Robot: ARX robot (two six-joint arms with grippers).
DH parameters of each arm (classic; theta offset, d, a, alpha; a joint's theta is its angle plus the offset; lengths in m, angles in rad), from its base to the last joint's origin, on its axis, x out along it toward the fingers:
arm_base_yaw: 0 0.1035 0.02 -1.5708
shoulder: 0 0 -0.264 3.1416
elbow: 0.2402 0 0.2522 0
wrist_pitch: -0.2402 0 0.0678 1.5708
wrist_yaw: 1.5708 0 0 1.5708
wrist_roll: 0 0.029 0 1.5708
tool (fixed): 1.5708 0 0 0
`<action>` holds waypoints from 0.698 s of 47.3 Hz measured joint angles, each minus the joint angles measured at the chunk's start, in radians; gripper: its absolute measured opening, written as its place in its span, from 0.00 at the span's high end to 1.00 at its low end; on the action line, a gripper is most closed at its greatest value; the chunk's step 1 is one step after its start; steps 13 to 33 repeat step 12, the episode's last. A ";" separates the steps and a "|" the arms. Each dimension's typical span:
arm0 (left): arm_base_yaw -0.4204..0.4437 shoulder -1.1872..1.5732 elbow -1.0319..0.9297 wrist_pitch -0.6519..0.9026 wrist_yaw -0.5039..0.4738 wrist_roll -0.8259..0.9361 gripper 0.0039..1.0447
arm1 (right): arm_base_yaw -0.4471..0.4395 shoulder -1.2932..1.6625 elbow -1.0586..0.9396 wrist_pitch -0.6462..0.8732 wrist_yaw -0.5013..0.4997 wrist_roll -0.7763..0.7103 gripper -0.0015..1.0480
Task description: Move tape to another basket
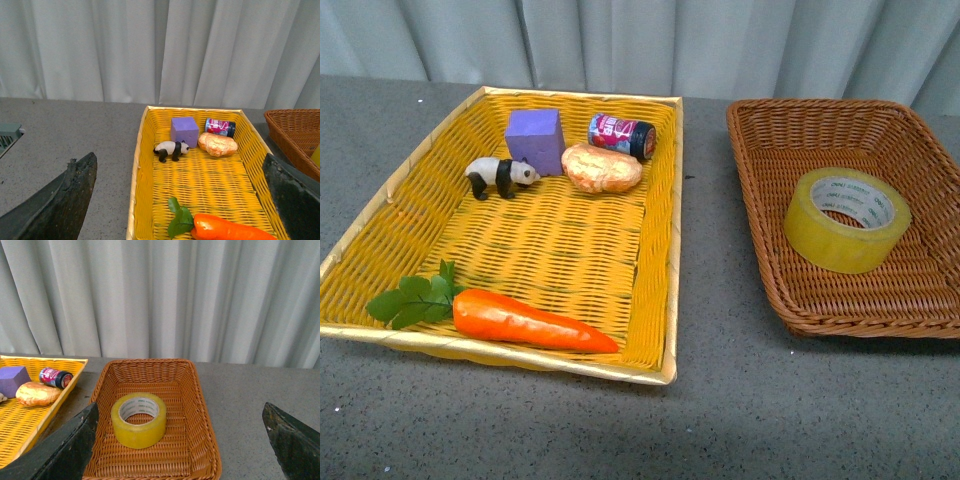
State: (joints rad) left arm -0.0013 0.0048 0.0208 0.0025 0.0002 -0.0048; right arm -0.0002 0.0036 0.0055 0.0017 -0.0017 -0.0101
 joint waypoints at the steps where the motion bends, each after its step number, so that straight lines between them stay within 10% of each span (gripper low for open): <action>1: 0.000 0.000 0.000 0.000 0.000 0.000 0.06 | 0.000 0.000 0.000 0.000 0.000 0.000 0.09; 33: 0.000 0.000 0.000 0.000 0.000 0.000 0.06 | 0.000 0.000 0.000 0.000 0.000 0.000 0.09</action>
